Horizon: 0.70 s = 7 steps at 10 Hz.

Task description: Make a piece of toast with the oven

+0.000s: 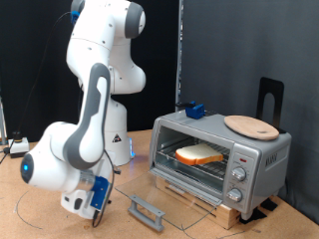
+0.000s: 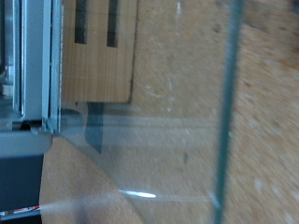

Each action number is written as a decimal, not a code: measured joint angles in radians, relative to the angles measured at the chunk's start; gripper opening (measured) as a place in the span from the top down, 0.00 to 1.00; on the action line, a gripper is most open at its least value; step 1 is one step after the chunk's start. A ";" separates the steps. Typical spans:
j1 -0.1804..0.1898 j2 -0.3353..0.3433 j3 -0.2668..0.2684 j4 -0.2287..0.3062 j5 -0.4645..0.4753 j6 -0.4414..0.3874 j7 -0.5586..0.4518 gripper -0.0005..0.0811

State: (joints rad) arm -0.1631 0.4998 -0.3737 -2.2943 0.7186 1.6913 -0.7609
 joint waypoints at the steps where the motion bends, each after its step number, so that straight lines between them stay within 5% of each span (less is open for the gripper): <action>1: 0.007 -0.002 0.018 -0.019 0.012 0.003 -0.005 0.00; 3: 0.010 -0.026 0.036 -0.048 0.017 -0.061 -0.024 0.00; 7: -0.042 -0.090 0.019 -0.050 -0.003 -0.301 -0.100 0.00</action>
State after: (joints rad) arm -0.2051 0.4093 -0.3548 -2.3441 0.7160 1.3903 -0.8605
